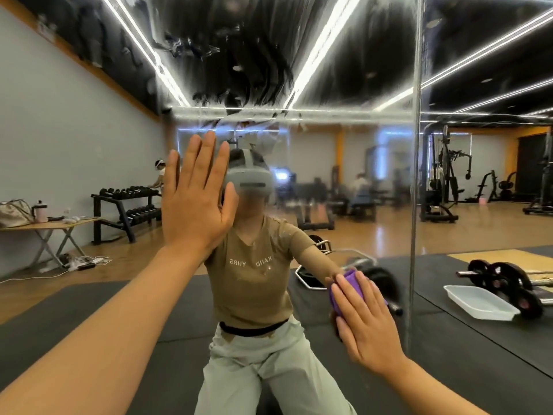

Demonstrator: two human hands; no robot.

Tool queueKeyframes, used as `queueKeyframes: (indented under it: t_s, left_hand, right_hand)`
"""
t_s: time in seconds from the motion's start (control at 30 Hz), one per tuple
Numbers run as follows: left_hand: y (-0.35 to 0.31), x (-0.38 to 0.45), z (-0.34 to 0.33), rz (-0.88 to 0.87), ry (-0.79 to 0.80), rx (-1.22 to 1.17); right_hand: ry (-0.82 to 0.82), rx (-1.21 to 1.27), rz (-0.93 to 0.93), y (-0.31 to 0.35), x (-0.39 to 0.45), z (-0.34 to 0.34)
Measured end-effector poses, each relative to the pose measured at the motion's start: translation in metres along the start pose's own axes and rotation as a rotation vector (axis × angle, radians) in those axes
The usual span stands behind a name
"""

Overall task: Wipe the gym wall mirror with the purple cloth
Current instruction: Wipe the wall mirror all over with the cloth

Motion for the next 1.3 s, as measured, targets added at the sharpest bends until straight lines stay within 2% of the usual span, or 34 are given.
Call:
queueKeyframes:
  t_s: [0.1, 0.17, 0.3, 0.37, 0.47, 0.57, 0.8, 0.9, 1.03, 1.1, 1.2, 1.3]
  left_hand:
    - [0.0, 0.0, 0.0, 0.0, -0.005, -0.012]
    - [0.0, 0.001, 0.001, -0.006, -0.013, -0.014]
    - [0.0, 0.002, 0.002, -0.01, -0.009, -0.017]
    - [0.0, 0.001, 0.002, -0.002, -0.003, -0.014]
    - [-0.001, 0.001, 0.003, -0.001, -0.009, -0.03]
    - [-0.002, 0.001, 0.004, -0.008, -0.029, -0.03]
    - [-0.001, 0.002, 0.004, -0.009, -0.022, -0.036]
    - [-0.001, 0.002, 0.004, -0.007, -0.016, -0.042]
    - [-0.001, 0.003, 0.005, -0.006, -0.027, -0.051]
    - [-0.001, 0.003, 0.005, -0.006, -0.037, -0.055]
    - [-0.001, 0.002, 0.005, -0.005, -0.034, -0.063]
    - [-0.001, 0.002, 0.005, -0.003, -0.031, -0.06]
  right_hand:
    - [0.005, -0.002, 0.079, -0.005, 0.034, 0.012]
    - [-0.04, 0.028, 0.069, -0.011, 0.088, 0.025]
    - [-0.183, 0.082, -0.062, -0.019, 0.215, 0.052]
    - [-0.23, 0.102, -0.141, -0.018, 0.242, 0.056]
    - [-0.268, 0.112, -0.172, -0.007, 0.221, 0.048]
    - [-0.227, 0.103, -0.108, 0.013, 0.164, 0.031]
    - [0.031, -0.044, 0.256, 0.038, 0.031, -0.007]
    - [0.082, -0.072, 0.335, 0.033, 0.031, -0.006]
    - [0.058, -0.065, 0.404, 0.028, 0.09, 0.012]
    - [-0.007, -0.045, 0.355, 0.023, 0.144, 0.024]
    - [-0.144, 0.008, 0.169, 0.017, 0.228, 0.044]
    - [-0.22, 0.037, -0.008, 0.019, 0.267, 0.052]
Point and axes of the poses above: each hand's wrist, its own x-axis towards the middle knuckle, its own z-axis out of the back of the hand, y = z × x, the point moved 3 cm from there along x, towards the middle knuckle, and after that the axes turned 7 degrees about -z, right-handed, at the moved point
